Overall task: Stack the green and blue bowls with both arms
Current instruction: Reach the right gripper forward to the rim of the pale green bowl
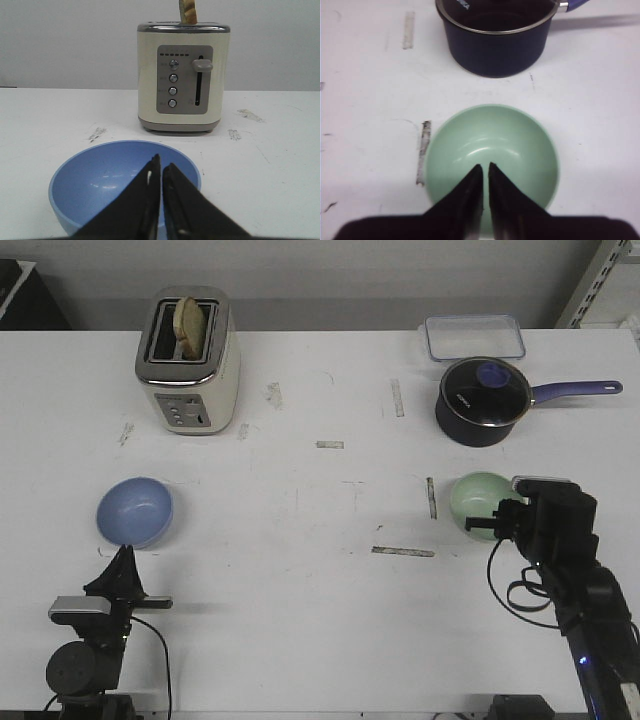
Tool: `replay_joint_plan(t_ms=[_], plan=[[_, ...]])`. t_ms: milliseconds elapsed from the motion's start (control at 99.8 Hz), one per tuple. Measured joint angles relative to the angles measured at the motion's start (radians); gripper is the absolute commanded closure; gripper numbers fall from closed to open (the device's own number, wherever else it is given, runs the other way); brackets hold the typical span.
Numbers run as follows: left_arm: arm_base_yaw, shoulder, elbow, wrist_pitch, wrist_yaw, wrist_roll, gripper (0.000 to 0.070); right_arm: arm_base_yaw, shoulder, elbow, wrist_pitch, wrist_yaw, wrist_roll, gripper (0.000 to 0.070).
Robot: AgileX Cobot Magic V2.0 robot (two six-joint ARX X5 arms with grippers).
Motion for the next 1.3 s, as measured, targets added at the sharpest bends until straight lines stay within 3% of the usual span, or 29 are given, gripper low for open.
replay_joint_plan(t_ms=[90,220,331,381,751,1012,1242,1302], plan=[[0.0,0.0,0.0,0.0,0.0,0.0,0.0698,-0.037,0.068,0.043,-0.013,-0.002,0.002,0.043],[0.0,0.0,0.0,0.0,0.0,0.0,0.0698,-0.101,0.151,0.089,-0.026,-0.045,0.014,0.0391],[0.0,0.0,0.0,0.0,0.0,0.0,0.0698,-0.154,0.216,0.139,-0.066,-0.111,0.019,0.0202],[0.0,0.0,0.0,0.0,0.0,0.0,0.0698,-0.172,0.245,0.166,-0.091,-0.132,0.023,0.0167],[0.0,0.0,0.0,0.0,0.0,0.0,0.0698,-0.266,0.43,0.227,-0.208,-0.215,0.024,0.0166],[0.0,0.0,0.0,0.0,0.0,0.0,0.0698,-0.277,0.529,0.227,-0.169,-0.216,0.003,0.0181],[0.0,0.0,0.0,0.0,0.0,0.0,0.0698,-0.277,0.608,0.227,-0.146,-0.216,-0.003,0.0331],[0.0,0.0,0.0,0.0,0.0,0.0,0.0698,-0.277,0.623,0.227,-0.142,-0.216,-0.003,0.0414]])
